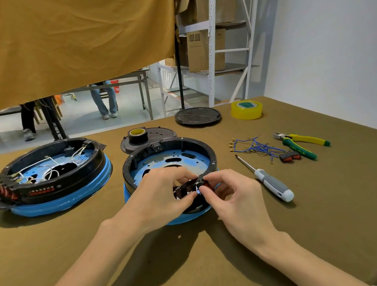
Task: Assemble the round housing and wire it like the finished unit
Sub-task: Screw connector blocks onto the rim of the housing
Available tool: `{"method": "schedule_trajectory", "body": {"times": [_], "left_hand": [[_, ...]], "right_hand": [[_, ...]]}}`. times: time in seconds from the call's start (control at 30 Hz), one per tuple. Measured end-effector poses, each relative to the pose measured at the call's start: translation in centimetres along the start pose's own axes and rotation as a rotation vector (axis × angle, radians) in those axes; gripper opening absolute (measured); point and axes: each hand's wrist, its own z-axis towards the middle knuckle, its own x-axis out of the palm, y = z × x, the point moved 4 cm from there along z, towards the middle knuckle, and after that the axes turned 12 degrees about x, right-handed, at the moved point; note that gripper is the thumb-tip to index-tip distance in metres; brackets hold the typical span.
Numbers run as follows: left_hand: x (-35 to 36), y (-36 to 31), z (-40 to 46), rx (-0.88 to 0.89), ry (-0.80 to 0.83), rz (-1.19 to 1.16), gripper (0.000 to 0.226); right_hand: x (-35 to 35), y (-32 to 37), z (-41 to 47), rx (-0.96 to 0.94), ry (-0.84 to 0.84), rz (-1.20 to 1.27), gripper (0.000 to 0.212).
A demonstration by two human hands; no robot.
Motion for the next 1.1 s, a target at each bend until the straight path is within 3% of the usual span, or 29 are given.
{"method": "schedule_trajectory", "body": {"times": [0.27, 0.5, 0.73, 0.93, 1.1], "left_hand": [[0.3, 0.1, -0.1, -0.004, -0.028, 0.016, 0.03], [0.4, 0.1, -0.2, -0.021, -0.036, 0.054, 0.036], [0.4, -0.3, -0.3, -0.022, -0.056, 0.074, 0.04], [0.6, -0.2, -0.2, -0.014, -0.026, 0.122, 0.036], [1.0, -0.5, -0.5, -0.01, -0.053, 0.171, 0.041]], "right_hand": [[0.5, 0.7, 0.0, -0.009, 0.003, -0.114, 0.015], [0.7, 1.0, 0.2, 0.044, -0.024, -0.065, 0.016], [0.4, 0.5, -0.3, 0.108, 0.006, -0.071, 0.03], [0.7, 0.5, 0.0, 0.144, 0.012, -0.091, 0.018], [1.1, 0.2, -0.4, 0.139, 0.001, 0.006, 0.022]]}}
